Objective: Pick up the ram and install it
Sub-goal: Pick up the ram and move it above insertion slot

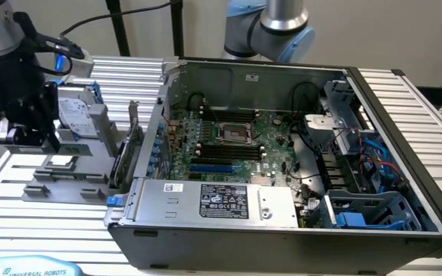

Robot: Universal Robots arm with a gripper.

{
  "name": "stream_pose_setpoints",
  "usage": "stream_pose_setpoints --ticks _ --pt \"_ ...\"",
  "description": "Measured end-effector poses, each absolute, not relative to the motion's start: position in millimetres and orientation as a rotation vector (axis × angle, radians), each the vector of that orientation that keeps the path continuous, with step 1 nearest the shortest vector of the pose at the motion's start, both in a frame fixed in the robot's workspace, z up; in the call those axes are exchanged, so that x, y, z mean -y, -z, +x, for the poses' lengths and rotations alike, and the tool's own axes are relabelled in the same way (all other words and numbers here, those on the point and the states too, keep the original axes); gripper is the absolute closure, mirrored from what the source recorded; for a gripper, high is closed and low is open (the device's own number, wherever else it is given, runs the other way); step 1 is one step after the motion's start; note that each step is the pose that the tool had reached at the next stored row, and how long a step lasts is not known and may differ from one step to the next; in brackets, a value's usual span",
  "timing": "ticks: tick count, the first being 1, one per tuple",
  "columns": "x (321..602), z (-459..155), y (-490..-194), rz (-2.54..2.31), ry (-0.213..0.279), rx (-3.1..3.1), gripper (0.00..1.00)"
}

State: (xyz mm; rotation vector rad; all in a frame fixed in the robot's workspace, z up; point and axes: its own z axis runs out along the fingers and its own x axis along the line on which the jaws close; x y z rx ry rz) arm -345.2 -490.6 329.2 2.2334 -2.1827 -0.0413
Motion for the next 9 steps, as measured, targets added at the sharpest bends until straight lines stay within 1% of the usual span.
stream_pose_setpoints --ticks 9 --pt "490.8 -305.3 -368.2 2.239 0.054 2.187 0.87"
